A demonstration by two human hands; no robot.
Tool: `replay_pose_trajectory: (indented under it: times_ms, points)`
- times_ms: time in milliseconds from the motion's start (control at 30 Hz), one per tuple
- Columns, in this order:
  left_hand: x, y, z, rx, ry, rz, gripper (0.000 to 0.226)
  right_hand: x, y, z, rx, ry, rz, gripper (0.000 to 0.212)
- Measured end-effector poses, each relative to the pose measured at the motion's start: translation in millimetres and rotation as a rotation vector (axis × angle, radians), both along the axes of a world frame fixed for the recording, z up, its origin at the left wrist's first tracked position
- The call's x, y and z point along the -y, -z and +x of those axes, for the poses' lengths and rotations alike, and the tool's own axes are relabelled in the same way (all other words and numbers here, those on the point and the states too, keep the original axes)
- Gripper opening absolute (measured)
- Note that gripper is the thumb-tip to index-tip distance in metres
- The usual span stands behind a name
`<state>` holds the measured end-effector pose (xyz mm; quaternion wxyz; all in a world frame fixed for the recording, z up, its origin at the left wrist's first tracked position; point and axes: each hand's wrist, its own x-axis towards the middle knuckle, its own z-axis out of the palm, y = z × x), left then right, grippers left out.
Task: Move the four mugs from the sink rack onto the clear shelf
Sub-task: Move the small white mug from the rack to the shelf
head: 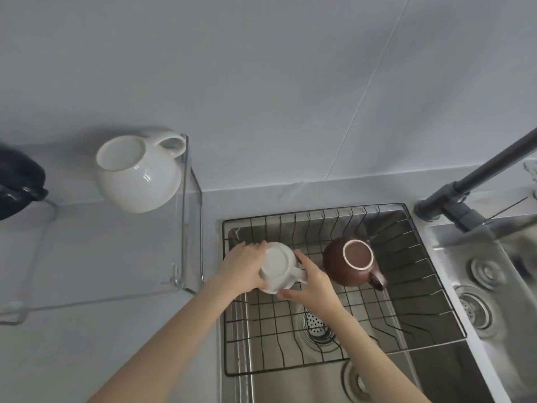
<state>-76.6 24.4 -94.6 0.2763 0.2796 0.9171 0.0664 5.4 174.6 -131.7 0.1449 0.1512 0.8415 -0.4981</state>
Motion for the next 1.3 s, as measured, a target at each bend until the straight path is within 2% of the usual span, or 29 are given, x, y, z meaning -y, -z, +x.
replay_pose_trajectory:
  times_ms: [300, 467, 600, 733, 900, 1000, 1200, 1300]
  points:
    - [7, -4, 1, 0.074, -0.124, 0.148, 0.089, -2, 3, -1, -0.069, 0.046, 0.022, 0.081]
    - [9, -29, 7, 0.125, -0.182, 0.283, 0.088, -9, -19, 5, -0.085, 0.051, 0.057, 0.087]
    - [16, -73, 22, 0.023, -0.176, 0.446, 0.08, -13, -67, 10, -0.173, 0.067, 0.046, 0.089]
    - [35, -124, 37, -0.133, -0.165, 0.566, 0.081, -4, -135, 9, -0.322, -0.015, 0.072, 0.084]
    - [99, -185, 50, -0.253, -0.295, 0.771, 0.076, 47, -205, -1, -0.448, -0.16, 0.107, 0.082]
    - [140, -200, 52, -0.206, -0.393, 0.82, 0.075, 87, -225, -10, -0.489, -0.224, 0.104, 0.07]
    - [238, -205, 48, -0.083, -0.525, 0.851, 0.062, 186, -221, -35, -0.461, -0.336, 0.097, 0.062]
    - [275, -200, 42, -0.06, -0.563, 0.798, 0.075, 226, -207, -48, -0.427, -0.374, 0.051, 0.053]
